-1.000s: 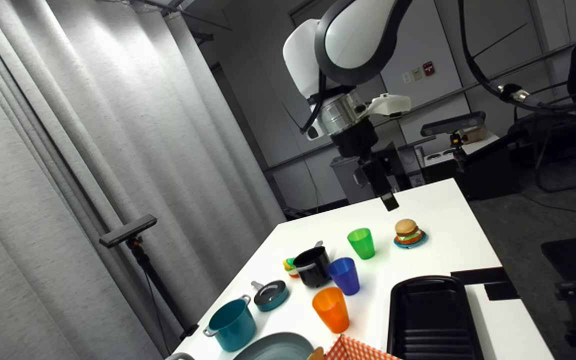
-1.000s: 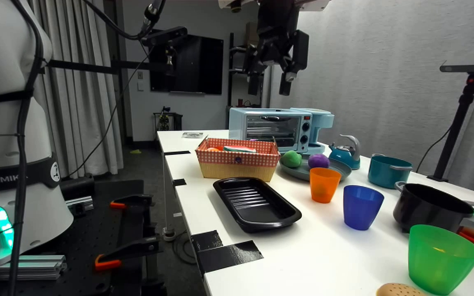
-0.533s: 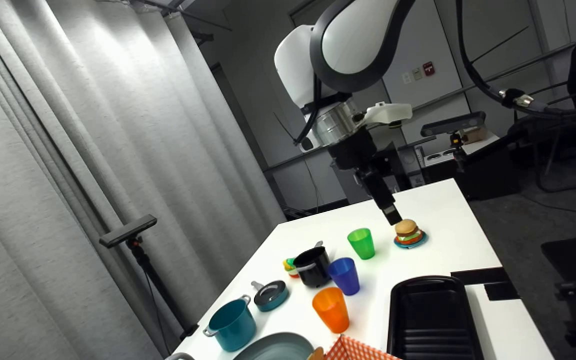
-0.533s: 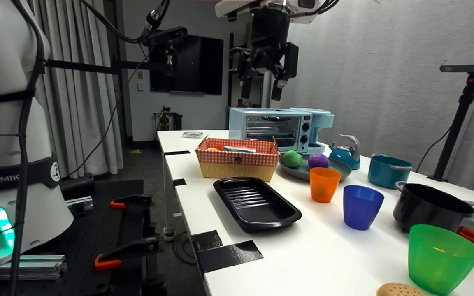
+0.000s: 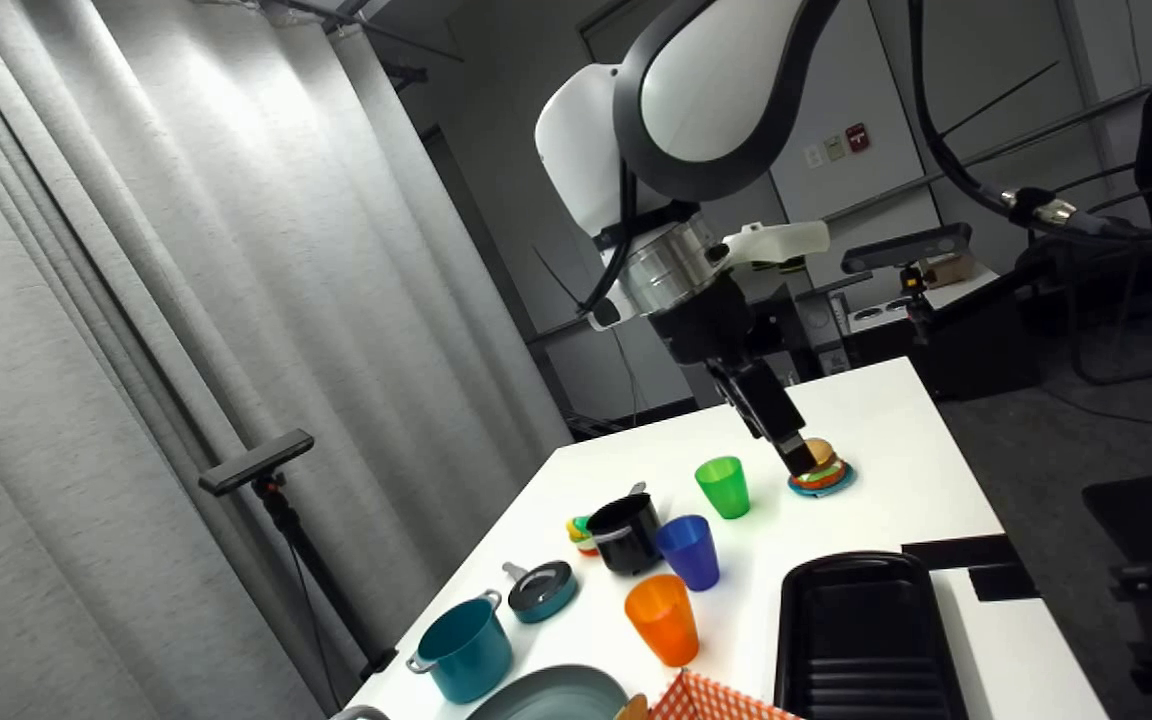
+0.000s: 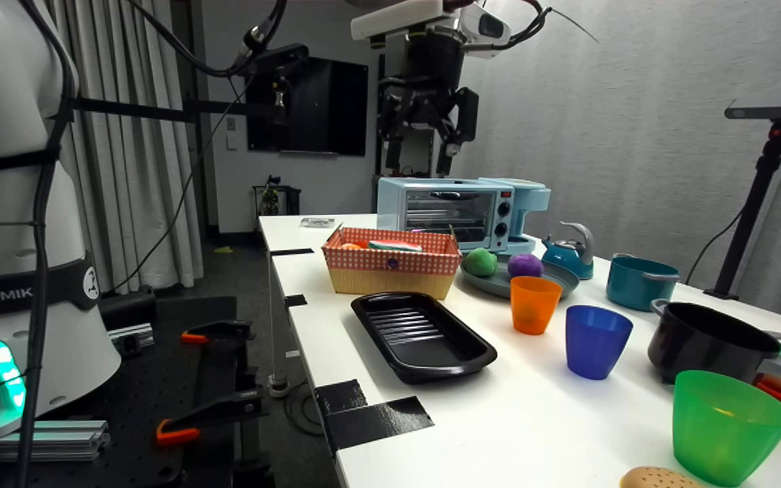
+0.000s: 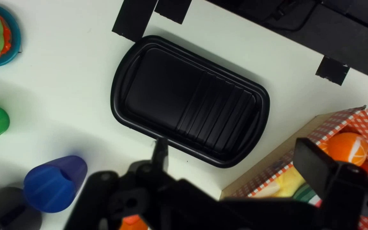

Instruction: Move the watermelon and the banana plush toys from the box to the oven tray

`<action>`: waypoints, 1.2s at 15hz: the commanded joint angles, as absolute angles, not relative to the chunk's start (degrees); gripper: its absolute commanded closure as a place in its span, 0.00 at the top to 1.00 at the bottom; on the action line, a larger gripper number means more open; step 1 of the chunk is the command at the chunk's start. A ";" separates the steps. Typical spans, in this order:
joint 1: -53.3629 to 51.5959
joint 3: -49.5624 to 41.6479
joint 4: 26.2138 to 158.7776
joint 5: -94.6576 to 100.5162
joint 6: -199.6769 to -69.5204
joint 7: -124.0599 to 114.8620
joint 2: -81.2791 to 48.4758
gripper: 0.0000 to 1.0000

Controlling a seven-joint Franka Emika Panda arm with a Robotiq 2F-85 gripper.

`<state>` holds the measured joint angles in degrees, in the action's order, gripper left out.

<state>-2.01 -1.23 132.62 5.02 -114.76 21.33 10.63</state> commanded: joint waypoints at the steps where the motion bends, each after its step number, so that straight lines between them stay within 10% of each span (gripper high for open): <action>1: -3.17 -0.53 133.07 3.78 -114.97 24.13 10.16 1.00; 18: -9.67 5.54 133.70 1.46 -116.90 31.35 8.80 1.00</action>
<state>-8.59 4.87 133.79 2.79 -115.24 29.60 8.91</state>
